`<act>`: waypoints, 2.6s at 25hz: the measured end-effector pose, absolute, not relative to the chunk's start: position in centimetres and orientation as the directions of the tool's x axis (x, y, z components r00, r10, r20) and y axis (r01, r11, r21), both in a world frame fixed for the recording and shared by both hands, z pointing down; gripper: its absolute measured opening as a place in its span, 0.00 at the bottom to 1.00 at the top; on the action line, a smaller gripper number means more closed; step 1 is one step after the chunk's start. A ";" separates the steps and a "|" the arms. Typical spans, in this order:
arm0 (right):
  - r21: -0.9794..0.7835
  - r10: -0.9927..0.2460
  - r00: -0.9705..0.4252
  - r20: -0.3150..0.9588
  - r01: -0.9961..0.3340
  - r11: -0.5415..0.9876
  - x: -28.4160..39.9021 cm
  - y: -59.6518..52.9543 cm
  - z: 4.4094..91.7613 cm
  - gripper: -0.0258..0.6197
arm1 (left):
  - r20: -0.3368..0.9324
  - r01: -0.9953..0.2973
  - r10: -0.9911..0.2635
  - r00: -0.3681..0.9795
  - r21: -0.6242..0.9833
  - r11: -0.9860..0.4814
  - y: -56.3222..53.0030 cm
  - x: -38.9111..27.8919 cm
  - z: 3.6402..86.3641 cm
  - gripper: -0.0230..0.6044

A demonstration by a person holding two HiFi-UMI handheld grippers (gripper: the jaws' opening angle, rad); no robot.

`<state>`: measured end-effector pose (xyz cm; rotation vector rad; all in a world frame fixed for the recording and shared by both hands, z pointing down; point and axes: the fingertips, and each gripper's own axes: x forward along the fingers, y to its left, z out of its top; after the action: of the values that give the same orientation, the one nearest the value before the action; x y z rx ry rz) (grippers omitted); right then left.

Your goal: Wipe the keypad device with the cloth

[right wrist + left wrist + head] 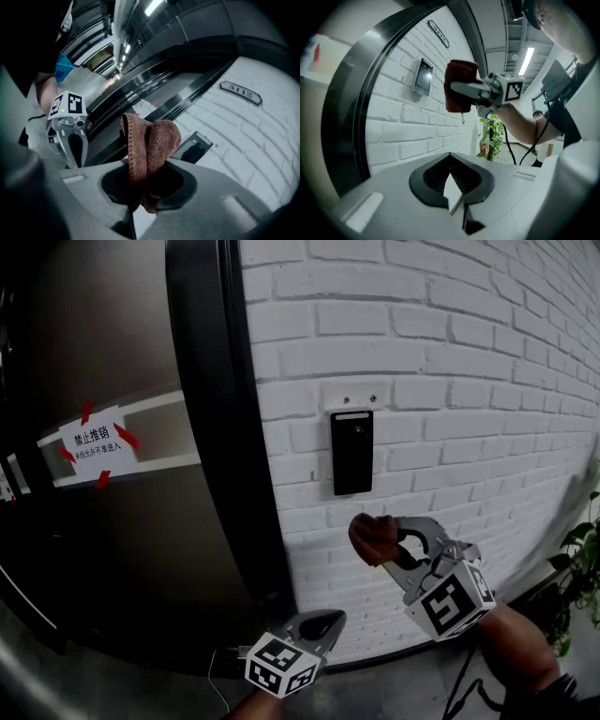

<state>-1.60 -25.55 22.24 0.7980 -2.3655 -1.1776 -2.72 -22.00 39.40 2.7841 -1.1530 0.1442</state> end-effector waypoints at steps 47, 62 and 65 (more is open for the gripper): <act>0.977 -0.850 -0.481 -0.214 -0.119 -0.179 -7.0 -35.4 13.8 0.12 | 0.167 -0.708 -0.689 0.705 0.104 -0.699 -22.8 -3.2 40.7 0.06; 0.988 -0.860 -0.490 -0.146 -0.115 -0.102 -7.1 -35.2 19.6 0.12 | 0.169 -0.714 -0.695 0.699 0.116 -0.691 -22.0 -4.0 41.1 0.06; 0.989 -0.861 -0.490 -0.135 -0.114 -0.090 -7.1 -35.1 20.5 0.12 | 0.169 -0.714 -0.695 0.699 0.116 -0.690 -21.9 -4.2 41.1 0.06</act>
<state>-7.13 -35.14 20.53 1.0723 -1.5985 -1.6372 -4.16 -21.94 41.13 2.7342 -1.1437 0.1670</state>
